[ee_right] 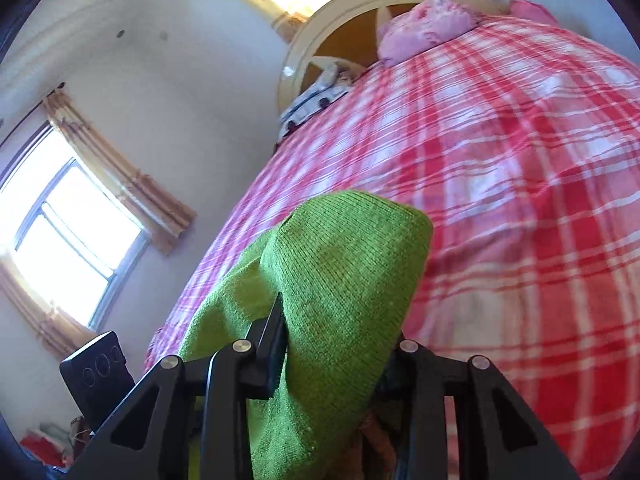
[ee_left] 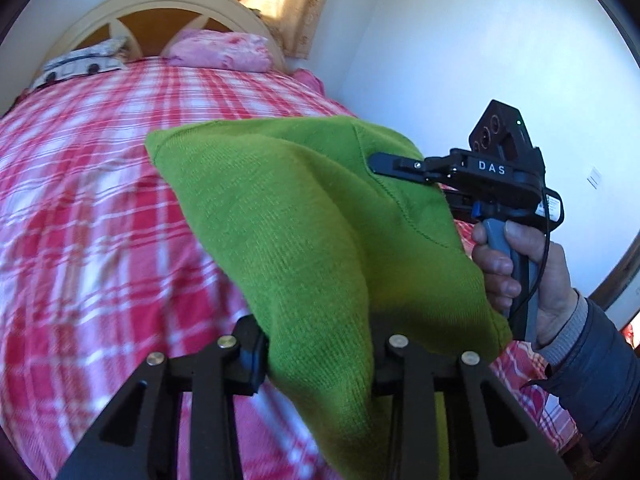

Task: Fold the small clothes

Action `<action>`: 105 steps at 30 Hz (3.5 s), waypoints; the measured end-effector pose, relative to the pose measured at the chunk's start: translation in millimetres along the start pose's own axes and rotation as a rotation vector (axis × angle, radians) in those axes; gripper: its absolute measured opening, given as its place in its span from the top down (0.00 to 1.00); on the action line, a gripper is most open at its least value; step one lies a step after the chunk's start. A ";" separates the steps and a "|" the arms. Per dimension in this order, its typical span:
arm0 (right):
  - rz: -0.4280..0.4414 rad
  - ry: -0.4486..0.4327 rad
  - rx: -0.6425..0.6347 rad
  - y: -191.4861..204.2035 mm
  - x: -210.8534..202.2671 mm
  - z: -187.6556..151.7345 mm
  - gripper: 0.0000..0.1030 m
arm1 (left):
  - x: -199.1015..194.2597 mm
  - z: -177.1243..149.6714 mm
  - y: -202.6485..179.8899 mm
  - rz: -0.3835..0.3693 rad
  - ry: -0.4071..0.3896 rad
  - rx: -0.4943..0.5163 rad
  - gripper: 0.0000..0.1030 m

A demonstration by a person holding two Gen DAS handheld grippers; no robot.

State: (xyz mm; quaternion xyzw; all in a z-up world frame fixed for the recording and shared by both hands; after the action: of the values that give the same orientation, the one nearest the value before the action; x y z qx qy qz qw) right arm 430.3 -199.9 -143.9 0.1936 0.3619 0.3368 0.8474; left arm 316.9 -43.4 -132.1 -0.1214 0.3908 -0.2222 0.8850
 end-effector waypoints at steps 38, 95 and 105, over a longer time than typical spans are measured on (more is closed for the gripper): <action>0.320 0.287 -0.172 258.0 222.1 -86.3 0.68 | -181.3 -84.9 163.4 0.285 -0.167 -0.213 0.65; 0.159 0.255 -0.415 302.4 223.4 -114.9 0.42 | -235.0 -134.6 232.1 0.568 -0.272 -0.276 0.12; 0.114 0.454 -0.564 291.4 208.3 -213.1 0.44 | -188.3 -162.8 241.4 0.505 -0.217 -0.324 0.00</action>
State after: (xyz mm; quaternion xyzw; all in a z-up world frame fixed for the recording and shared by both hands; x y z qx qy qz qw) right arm 252.8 169.6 -219.2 -0.1076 0.4221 0.5046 0.7454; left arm 155.4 252.3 -214.1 -0.1829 0.3420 0.0837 0.9179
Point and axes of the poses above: each gripper's, at about its wrist camera, not at the fingertips, and x roughly the way its jaws point, y to its left, z to its top, the point moved 8 cm from there along x, roughly the way its jaws point, and after that the axes turned 6 degrees about -x, right-handed, at the moved point
